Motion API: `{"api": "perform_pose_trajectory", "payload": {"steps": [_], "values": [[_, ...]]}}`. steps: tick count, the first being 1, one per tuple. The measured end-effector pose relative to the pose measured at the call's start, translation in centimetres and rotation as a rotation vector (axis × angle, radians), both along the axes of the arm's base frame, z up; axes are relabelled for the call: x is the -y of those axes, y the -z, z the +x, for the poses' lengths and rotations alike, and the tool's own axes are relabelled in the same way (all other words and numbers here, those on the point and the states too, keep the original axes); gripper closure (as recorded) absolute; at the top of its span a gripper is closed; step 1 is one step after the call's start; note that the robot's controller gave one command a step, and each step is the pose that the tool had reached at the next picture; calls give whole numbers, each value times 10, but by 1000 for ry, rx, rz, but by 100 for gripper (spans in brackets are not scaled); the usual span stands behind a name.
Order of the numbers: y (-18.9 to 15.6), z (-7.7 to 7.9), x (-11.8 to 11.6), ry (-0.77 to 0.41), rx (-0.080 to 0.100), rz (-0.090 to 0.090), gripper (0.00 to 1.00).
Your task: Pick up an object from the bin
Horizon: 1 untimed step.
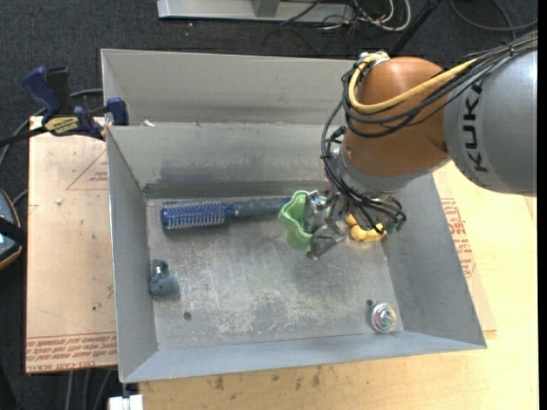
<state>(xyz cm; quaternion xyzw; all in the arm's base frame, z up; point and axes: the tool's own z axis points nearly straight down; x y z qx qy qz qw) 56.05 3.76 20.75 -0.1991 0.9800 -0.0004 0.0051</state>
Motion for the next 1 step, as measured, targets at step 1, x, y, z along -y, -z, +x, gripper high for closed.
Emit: {"api": "perform_pose_trajectory", "payload": {"steps": [1], "values": [[23, 26, -10, -223, -8, -1, 100]]}}
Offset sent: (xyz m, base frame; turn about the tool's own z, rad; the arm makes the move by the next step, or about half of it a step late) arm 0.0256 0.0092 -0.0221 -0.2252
